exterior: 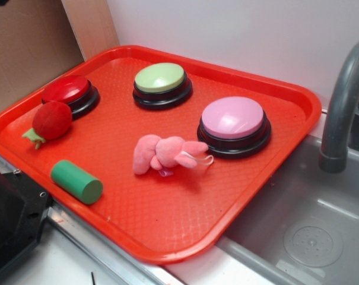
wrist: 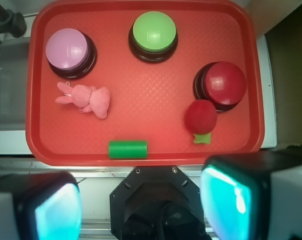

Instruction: Push the red button.

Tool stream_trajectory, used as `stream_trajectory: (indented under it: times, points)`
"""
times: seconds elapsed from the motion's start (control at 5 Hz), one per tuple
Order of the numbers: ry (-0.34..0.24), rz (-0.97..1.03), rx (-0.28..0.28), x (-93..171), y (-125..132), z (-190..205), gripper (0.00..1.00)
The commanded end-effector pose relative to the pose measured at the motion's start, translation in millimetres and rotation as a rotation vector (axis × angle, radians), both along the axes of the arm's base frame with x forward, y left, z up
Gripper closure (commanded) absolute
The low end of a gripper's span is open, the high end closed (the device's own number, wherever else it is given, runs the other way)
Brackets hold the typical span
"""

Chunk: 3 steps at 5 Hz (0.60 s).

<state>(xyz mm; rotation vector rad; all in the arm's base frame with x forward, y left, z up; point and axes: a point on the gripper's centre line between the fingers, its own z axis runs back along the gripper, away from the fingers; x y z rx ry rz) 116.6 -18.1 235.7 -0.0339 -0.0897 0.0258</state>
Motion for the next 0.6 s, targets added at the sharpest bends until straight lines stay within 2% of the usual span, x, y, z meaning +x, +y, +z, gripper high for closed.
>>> stream_trajectory:
  times: [0.0, 0.2, 0.4]
  points:
    - [0.0, 0.0, 0.0, 0, 0, 0, 0.0]
    - [0.052, 0.208, 0.041, 50, 50, -34, 0.0]
    - [0.055, 0.282, 0.057, 82, 93, -54, 0.0]
